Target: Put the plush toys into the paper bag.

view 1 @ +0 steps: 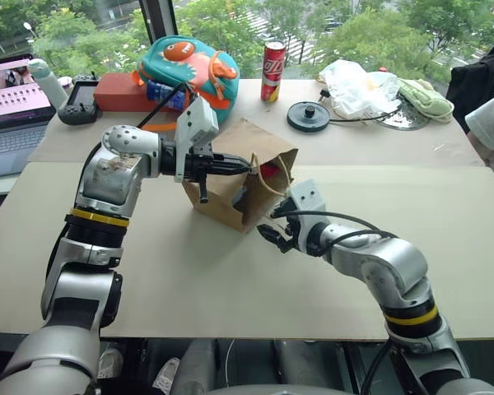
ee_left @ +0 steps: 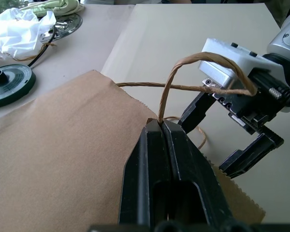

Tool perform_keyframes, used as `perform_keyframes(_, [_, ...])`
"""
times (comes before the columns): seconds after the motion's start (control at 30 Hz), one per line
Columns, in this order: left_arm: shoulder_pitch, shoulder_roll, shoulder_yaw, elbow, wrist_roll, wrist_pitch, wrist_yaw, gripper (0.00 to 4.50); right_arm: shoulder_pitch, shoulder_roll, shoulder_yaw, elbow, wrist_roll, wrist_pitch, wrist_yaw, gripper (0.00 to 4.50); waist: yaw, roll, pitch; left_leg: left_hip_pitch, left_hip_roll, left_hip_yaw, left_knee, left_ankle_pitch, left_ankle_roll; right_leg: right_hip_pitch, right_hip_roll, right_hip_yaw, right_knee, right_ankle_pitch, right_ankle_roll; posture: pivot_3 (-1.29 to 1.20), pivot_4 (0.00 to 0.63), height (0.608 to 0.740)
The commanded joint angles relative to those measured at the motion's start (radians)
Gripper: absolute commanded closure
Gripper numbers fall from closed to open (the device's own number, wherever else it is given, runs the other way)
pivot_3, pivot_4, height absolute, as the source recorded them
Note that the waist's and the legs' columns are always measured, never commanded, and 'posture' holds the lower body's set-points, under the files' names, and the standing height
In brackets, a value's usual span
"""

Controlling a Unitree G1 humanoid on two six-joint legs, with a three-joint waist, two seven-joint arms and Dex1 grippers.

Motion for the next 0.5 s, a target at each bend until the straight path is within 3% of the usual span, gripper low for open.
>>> perform_keyframes(0.03, [-0.002, 0.009, 0.019, -0.040, -0.021, 0.001, 0.003, 4.50, -0.006, -0.004, 0.019, 0.003, -0.047, -0.038, 0.044, 0.99, 0.000, 0.000, 0.000, 0.000, 0.000, 0.000, 0.000, 0.000, 0.000, 0.000, 0.000, 0.000, 0.000, 0.000, 0.000, 0.00, 0.150, 0.739])
perform_keyframes(0.37, [0.007, 0.009, 0.024, -0.053, -0.025, 0.007, 0.010, 4.50, 0.030, 0.016, 0.023, -0.007, -0.108, -0.029, 0.104, 4.45, 0.002, 0.000, 0.000, 0.000, 0.000, 0.000, 0.000, 0.000, 0.000, 0.000, 0.000, 0.000, 0.001, 0.000, 0.000, 0.00, 0.150, 0.739])
perform_keyframes(0.5, [0.004, 0.004, 0.022, -0.045, -0.024, 0.000, 0.012, 4.50, 0.042, 0.015, 0.011, -0.021, -0.122, -0.021, 0.114, 4.45, 0.002, 0.000, 0.000, 0.000, 0.000, 0.000, 0.000, 0.000, 0.000, 0.000, 0.000, 0.000, 0.002, 0.000, 0.000, 0.00, 0.150, 0.739])
